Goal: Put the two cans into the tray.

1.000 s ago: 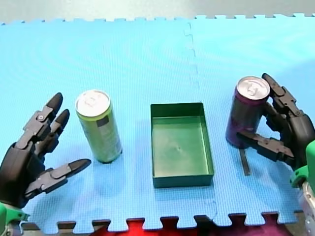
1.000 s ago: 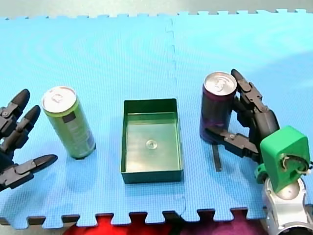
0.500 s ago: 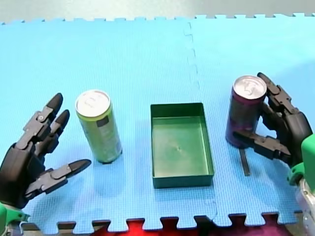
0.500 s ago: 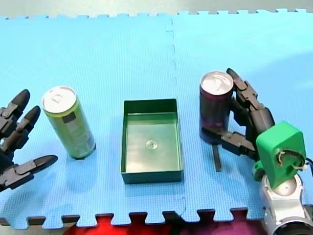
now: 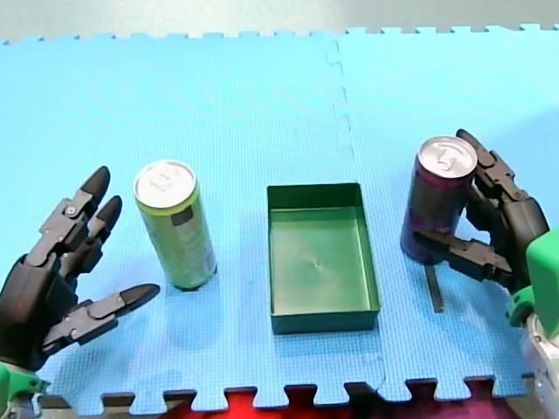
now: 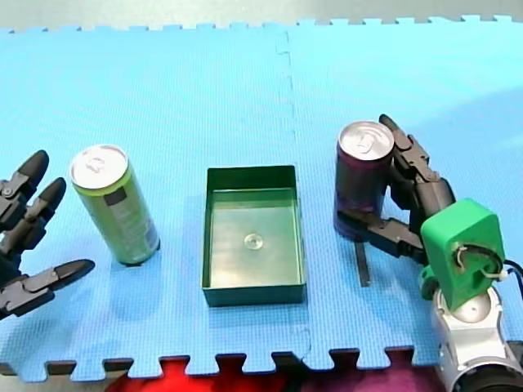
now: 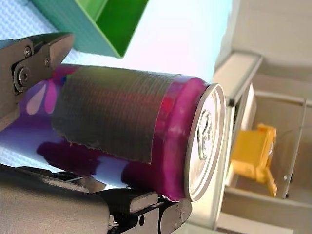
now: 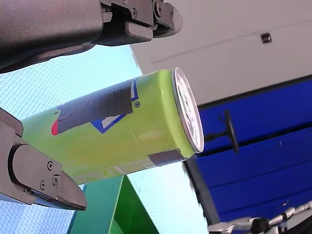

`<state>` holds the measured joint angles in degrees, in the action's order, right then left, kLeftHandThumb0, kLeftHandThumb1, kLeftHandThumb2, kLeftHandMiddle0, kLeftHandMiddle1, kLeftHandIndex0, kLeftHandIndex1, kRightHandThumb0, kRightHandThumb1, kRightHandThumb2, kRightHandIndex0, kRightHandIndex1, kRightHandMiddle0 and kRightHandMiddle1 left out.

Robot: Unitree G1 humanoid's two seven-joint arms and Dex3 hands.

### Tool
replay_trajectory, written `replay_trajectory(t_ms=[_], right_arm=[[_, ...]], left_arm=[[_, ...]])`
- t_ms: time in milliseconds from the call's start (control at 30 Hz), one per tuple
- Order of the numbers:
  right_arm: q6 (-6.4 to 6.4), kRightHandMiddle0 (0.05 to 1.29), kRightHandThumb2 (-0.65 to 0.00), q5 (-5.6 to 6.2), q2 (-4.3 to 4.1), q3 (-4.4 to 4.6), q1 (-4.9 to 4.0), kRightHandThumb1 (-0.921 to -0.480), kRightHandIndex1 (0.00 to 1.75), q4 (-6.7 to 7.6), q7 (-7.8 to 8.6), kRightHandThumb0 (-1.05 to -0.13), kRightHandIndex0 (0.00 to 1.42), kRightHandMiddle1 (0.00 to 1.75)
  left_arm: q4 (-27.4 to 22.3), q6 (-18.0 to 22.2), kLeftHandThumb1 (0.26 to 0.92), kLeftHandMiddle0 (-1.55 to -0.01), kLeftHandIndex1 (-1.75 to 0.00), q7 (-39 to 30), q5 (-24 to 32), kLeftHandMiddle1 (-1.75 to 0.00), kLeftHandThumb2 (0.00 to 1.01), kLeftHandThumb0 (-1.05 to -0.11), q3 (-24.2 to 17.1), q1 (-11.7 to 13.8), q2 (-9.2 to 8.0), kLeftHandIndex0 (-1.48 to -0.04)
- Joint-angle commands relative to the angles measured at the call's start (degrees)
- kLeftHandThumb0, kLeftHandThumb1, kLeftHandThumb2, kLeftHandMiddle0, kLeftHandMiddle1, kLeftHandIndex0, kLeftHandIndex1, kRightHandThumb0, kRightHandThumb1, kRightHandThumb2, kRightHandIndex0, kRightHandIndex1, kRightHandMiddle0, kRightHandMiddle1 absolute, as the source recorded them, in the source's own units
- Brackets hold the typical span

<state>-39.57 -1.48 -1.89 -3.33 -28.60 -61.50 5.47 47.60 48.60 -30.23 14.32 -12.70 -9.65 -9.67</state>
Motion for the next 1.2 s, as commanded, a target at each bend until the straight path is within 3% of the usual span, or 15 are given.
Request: replay_trajectory(t_ms=[0, 233, 867, 1167], right_arm=[[0.13, 0.28, -0.002, -0.12, 0.01, -0.04, -0.24, -0.751, 0.0, 0.0, -0.54, -0.76, 0.34, 0.0], [0.37, 0.29, -0.002, -0.15, -0.32, -0.38, -0.5, -0.755, 0.01, -0.56, -1.94, -0.754, 0.35, 0.0], [0.27, 0.31, 0.0, -0.39, -0.07, -0.55, -2.96, -0.759, 0.01, -3.57, -2.72, -0.756, 0.37, 0.0], [0.42, 0.32, 0.0, -0.63, 0.11, -0.5, -3.44, -0.758, 0.0, -4.03, -2.94, -0.749, 0.38, 0.0]], left_arm=[[-0.3, -0.3, 0.728, -0.18, 0.0, -0.2, 0.4, 0.0, 0.0, -1.048, -0.1, 0.2, -0.34, -0.13], [-0.7, -0.5, 0.724, -0.18, 0.0, -0.8, 1.0, 0.0, 0.0, -1.048, -0.1, 0.4, -0.36, -0.13], [-1.3, -0.4, 0.71, -0.17, 0.0, -2.6, 2.5, 0.0, 0.0, -1.038, -0.4, 0.3, -0.02, -0.13], [-1.5, -0.5, 0.702, -0.17, 0.0, -3.1, 3.1, 0.0, 0.0, -1.03, -0.5, 0.3, 0.16, -0.13]])
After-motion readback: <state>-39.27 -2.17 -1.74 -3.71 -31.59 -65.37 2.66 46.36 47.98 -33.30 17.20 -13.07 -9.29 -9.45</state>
